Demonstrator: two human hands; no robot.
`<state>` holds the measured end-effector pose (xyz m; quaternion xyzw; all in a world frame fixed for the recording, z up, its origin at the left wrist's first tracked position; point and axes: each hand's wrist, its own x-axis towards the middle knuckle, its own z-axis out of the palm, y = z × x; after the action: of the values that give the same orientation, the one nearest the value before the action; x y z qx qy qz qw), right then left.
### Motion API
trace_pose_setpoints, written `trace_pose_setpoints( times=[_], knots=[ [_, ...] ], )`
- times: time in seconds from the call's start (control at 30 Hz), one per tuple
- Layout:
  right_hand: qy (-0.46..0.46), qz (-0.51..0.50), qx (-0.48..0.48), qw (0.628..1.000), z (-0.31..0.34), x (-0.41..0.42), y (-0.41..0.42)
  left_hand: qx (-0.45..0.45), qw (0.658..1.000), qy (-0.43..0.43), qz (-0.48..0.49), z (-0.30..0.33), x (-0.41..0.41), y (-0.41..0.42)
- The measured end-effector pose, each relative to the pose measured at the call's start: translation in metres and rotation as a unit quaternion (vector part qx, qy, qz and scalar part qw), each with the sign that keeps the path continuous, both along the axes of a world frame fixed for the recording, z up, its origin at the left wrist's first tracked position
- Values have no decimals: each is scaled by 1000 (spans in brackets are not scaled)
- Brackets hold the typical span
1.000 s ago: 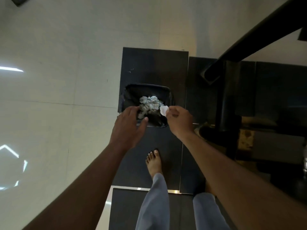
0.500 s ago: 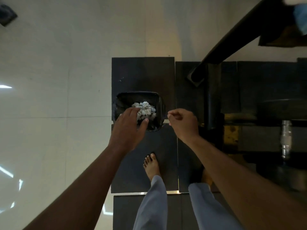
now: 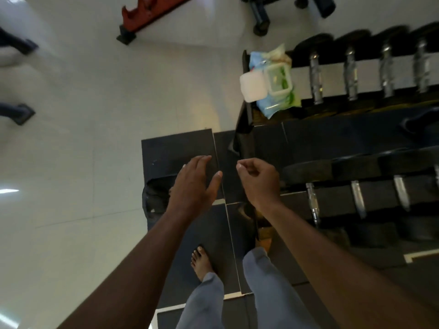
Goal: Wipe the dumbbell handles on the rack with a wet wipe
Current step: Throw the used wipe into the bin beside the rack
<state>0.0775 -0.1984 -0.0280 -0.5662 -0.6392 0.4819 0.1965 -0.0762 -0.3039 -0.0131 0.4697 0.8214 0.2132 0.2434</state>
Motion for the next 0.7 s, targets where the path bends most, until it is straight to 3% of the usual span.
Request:
trace_pose_setpoints(
  times=[0.3,0.53,0.7],
  knots=[
    [-1,2,76,997,74,24,135,32,999,4,22,65,24,144],
    [-63,84,125,987,67,9,240,28,981,-127,147,42,29,227],
    [-91,158,32,983,56,-5,282,10,965,-196,175,15,28,248]
  ],
)
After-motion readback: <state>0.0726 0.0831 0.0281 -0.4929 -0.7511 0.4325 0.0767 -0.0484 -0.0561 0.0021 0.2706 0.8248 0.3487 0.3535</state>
